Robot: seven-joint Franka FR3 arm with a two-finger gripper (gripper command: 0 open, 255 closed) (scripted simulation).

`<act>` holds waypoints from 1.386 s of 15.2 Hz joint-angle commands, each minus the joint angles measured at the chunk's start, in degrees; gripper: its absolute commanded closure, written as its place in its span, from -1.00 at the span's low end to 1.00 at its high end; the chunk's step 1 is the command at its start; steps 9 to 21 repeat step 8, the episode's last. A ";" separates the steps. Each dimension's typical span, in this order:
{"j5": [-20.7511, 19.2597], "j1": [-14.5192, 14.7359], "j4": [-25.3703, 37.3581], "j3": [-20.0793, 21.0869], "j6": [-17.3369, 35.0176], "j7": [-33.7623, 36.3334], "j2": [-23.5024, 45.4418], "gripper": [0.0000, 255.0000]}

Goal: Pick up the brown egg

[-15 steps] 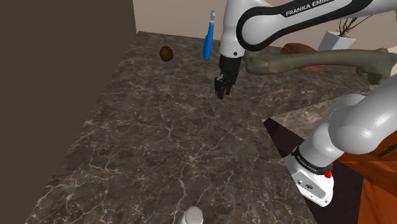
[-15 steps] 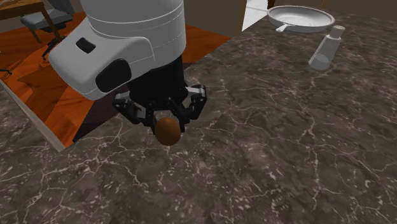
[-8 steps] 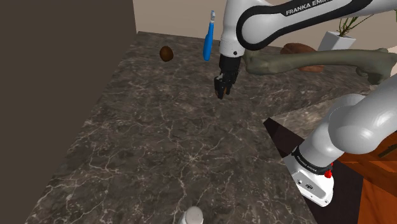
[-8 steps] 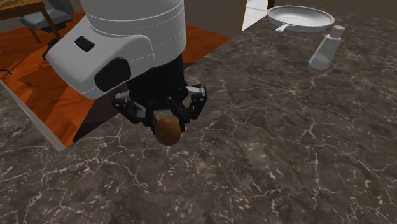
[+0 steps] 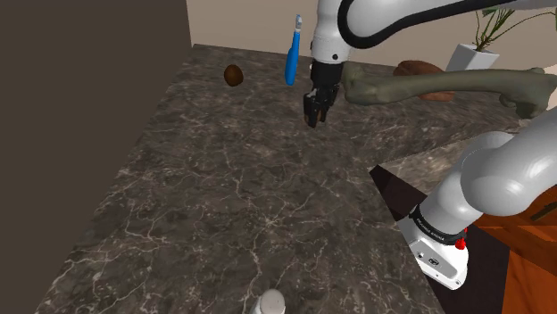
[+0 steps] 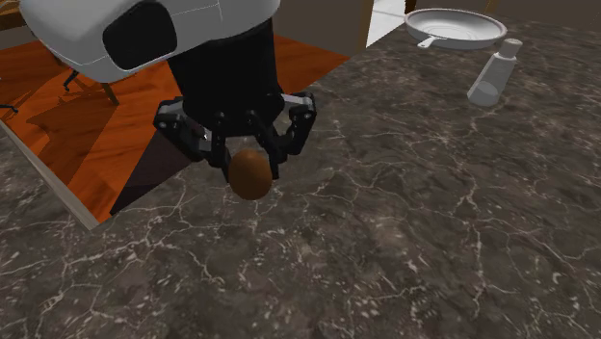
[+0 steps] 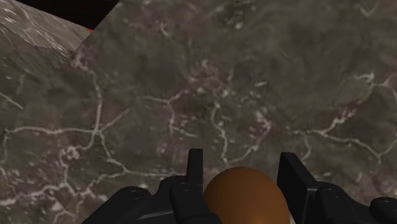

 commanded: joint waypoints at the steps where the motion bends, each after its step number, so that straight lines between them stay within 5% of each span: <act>1: -0.05 -0.05 1.21 -0.13 -1.68 -0.03 -0.44 1.00; 6: -0.13 -0.10 4.31 -0.32 -5.66 0.06 -1.33 1.00; 21: -0.13 -0.10 4.40 -0.33 -5.78 0.07 -1.36 1.00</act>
